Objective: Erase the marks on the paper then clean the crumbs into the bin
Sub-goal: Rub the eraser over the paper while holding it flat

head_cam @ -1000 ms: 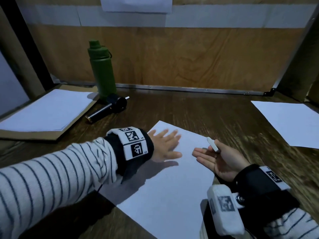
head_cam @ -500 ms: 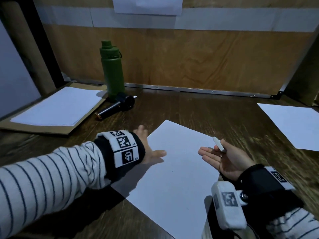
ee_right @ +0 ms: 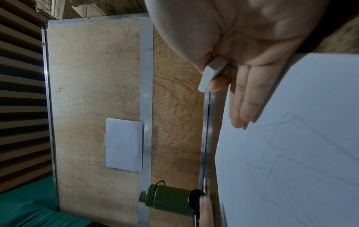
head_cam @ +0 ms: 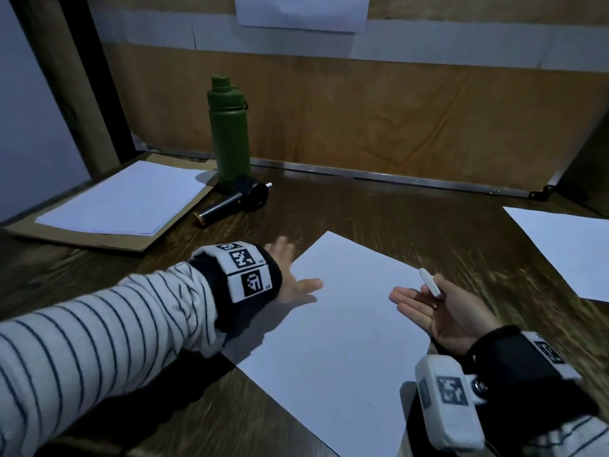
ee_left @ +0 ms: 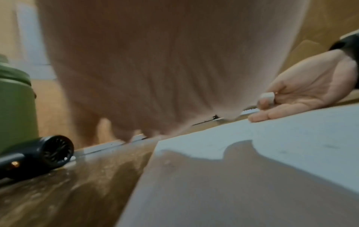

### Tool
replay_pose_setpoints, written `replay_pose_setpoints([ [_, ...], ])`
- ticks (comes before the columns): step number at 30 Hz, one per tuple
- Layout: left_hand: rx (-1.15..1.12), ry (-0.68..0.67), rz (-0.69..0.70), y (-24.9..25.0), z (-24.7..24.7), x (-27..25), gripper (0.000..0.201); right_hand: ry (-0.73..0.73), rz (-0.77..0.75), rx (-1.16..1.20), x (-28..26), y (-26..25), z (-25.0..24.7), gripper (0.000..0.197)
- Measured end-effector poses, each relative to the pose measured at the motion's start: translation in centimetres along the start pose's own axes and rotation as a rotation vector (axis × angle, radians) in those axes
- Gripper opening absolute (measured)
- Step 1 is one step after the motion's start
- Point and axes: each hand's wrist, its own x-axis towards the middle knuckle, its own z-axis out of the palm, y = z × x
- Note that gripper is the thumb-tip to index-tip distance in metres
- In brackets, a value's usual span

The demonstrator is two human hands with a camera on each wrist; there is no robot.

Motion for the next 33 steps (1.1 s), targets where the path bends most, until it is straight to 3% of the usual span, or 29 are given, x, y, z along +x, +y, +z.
replay_pose_setpoints([
  [2,0.034,-0.048,0.190,0.7,0.0,0.6,0.077,0.004,0.000,-0.007,-0.1,0.0,0.1,0.043],
  [4,0.044,-0.103,0.239,1.0,0.2,1.1,0.074,0.007,-0.002,-0.014,-0.1,0.0,0.1,0.044],
  [8,0.068,-0.029,-0.055,-0.1,0.5,0.9,0.094,0.013,0.001,-0.020,-0.2,0.0,0.2,0.043],
  [10,0.133,0.007,-0.091,-0.4,0.6,0.5,0.099,0.014,-0.001,-0.028,-0.2,0.0,0.2,0.044],
  [15,0.155,-0.004,0.457,2.2,1.9,-2.2,0.079,0.013,0.004,-0.020,0.0,0.0,0.2,0.045],
  [17,0.166,-0.036,0.595,3.7,2.4,-3.2,0.077,0.013,0.010,-0.021,0.0,0.0,0.2,0.045],
  [19,0.174,-0.087,0.645,4.8,3.0,-3.7,0.076,0.016,0.017,-0.025,0.0,-0.1,0.2,0.044],
  [22,0.134,-0.140,0.541,3.8,3.3,-4.0,0.077,0.007,0.008,-0.019,-0.1,-0.1,0.2,0.046],
  [26,-0.039,0.049,0.087,0.3,3.1,-3.7,0.088,0.010,-0.009,-0.030,-0.3,0.0,0.3,0.044],
  [28,-0.034,0.028,-0.054,-0.9,2.4,-3.4,0.085,0.012,-0.010,-0.029,-0.4,0.1,0.5,0.041],
  [30,-0.041,0.018,-0.028,-1.0,2.0,-2.8,0.094,0.021,-0.012,-0.044,-0.4,0.0,0.6,0.040],
  [33,0.056,-0.012,0.287,0.6,1.7,-2.4,0.081,0.038,-0.012,-0.064,-0.4,0.0,0.7,0.039],
])
